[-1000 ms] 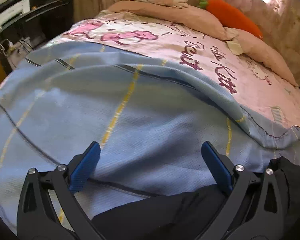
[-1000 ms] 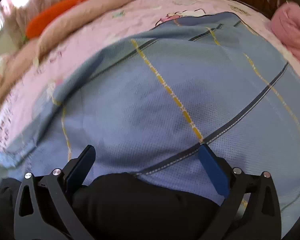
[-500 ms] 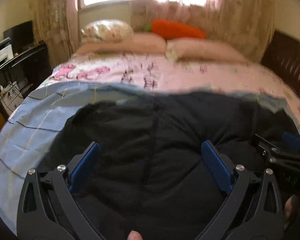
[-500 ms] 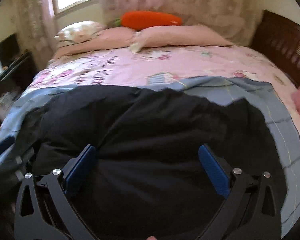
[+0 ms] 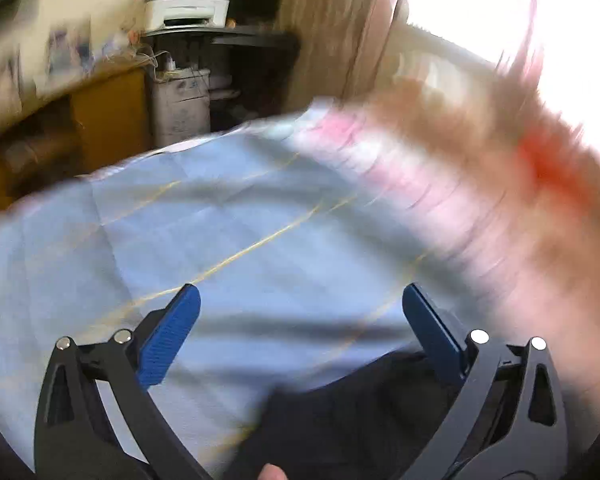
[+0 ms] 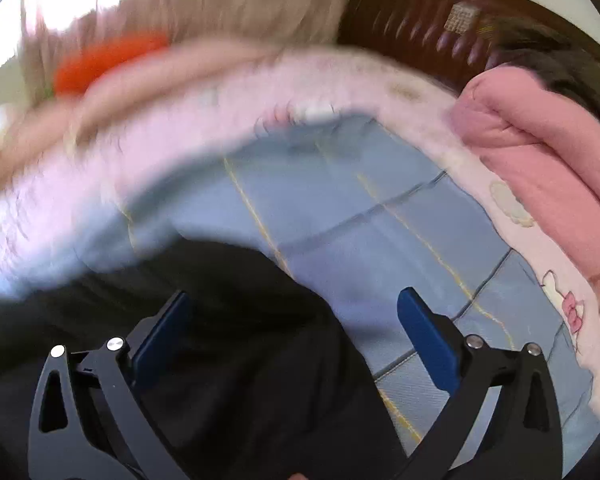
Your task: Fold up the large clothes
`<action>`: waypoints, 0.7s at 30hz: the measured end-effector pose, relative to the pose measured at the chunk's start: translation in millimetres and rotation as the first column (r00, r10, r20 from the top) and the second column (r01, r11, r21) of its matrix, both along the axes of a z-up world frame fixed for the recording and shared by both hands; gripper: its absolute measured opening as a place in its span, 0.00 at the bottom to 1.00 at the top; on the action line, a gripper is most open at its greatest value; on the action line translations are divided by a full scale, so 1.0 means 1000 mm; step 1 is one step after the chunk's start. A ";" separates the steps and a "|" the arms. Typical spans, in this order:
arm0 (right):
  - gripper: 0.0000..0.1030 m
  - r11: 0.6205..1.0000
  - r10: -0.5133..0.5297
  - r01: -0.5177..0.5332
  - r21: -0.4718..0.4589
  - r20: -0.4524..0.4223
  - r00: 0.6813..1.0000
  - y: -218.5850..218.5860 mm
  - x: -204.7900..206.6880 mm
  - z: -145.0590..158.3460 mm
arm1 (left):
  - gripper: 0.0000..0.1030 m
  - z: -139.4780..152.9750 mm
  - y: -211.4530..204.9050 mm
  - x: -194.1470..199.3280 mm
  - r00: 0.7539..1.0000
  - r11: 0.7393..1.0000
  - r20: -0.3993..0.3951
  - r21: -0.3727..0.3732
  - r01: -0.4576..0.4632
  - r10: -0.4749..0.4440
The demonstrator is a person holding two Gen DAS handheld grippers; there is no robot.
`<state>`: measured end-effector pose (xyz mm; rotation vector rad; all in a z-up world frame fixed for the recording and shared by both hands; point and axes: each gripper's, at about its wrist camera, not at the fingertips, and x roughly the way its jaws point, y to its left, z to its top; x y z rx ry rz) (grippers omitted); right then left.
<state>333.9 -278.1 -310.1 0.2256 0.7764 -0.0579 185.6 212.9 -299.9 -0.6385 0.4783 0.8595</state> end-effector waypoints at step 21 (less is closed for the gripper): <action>0.99 0.953 0.253 -0.294 -0.079 -0.327 0.911 0.023 0.004 -0.007 | 0.98 -0.003 -0.053 0.042 0.728 0.812 -0.359 -0.252 0.527 -0.584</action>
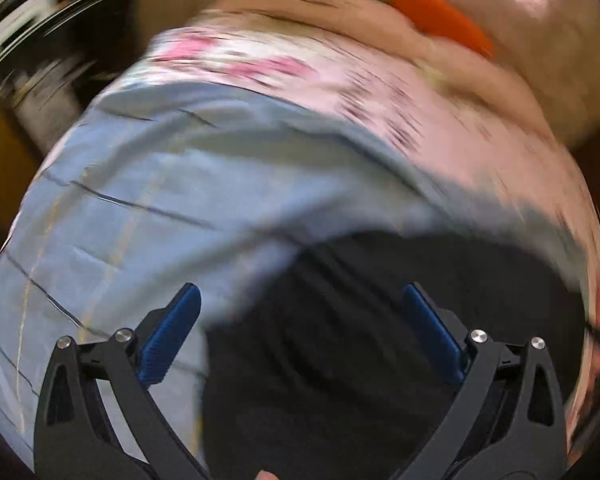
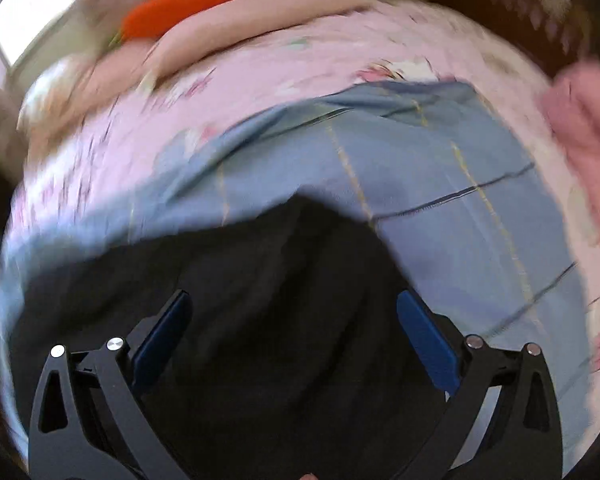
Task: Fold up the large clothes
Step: 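Release the folded jacket and lift both grippers away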
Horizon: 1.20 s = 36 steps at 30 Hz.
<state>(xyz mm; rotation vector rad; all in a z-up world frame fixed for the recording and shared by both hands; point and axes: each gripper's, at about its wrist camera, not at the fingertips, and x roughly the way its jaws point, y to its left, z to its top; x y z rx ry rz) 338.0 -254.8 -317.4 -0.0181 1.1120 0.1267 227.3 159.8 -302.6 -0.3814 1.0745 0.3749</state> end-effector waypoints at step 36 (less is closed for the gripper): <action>0.99 0.995 -0.008 -0.015 0.098 0.231 0.973 0.053 -0.166 0.134 | 0.98 0.143 -0.153 -0.105 0.961 0.932 0.211 0.351 0.096 -0.178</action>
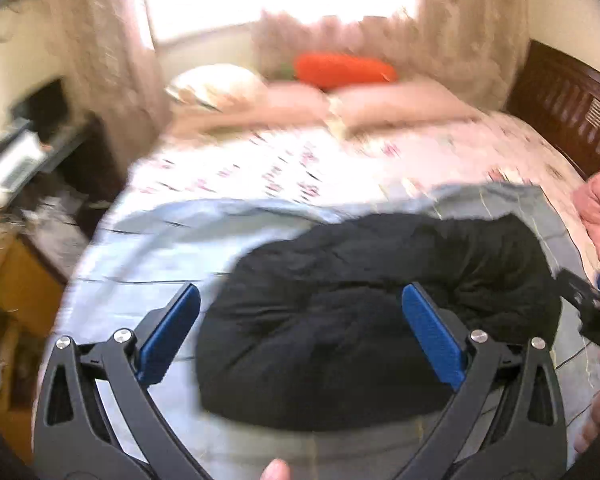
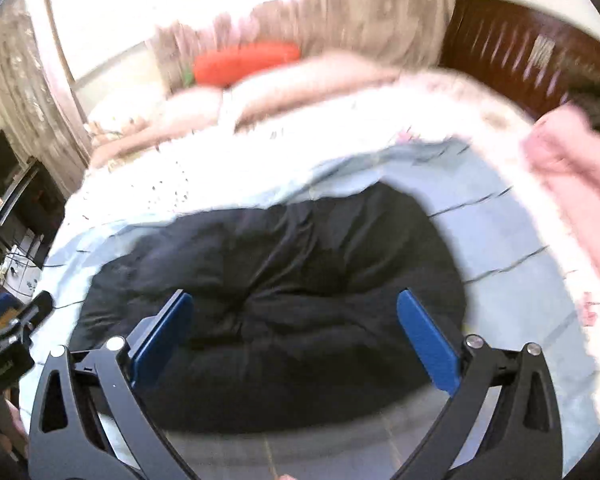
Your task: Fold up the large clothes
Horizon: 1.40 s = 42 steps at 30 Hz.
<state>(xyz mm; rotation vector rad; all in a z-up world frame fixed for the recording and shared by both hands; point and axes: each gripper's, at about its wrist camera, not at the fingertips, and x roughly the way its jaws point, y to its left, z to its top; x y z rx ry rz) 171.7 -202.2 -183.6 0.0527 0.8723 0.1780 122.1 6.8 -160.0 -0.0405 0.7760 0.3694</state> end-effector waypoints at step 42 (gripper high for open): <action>0.99 0.990 0.115 -0.118 -0.079 -0.043 0.992 -0.011 -0.192 0.212 | 0.98 0.192 -0.027 -0.191 0.999 0.991 0.016 -0.121 0.052 -0.051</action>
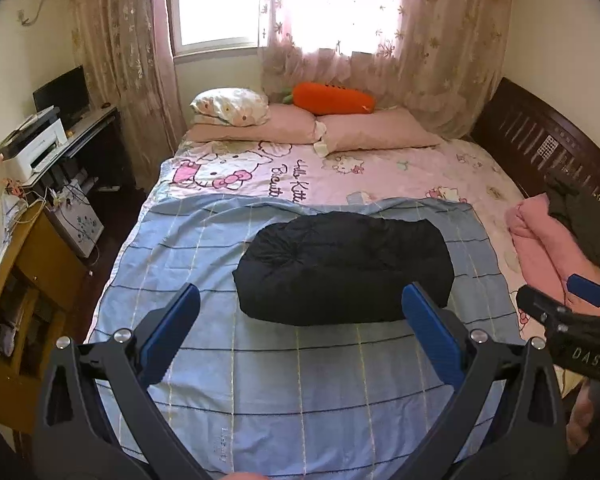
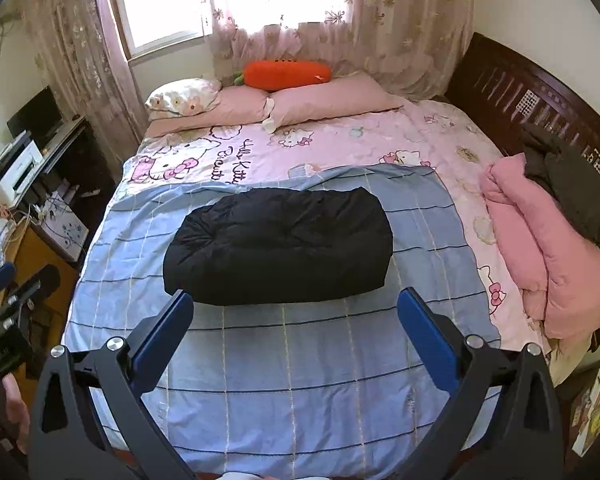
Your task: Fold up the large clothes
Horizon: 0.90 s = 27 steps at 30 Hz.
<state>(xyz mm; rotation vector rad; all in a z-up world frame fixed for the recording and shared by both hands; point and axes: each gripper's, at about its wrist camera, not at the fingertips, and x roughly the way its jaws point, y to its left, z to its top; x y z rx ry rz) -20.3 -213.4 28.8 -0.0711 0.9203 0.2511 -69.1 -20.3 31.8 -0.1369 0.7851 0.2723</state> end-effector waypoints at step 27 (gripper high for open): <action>0.99 1.000 0.003 -0.003 -0.001 -0.021 1.000 0.001 0.010 -0.004 | 0.98 -0.012 -0.003 0.012 0.999 0.999 -0.040 -0.033 0.010 -0.011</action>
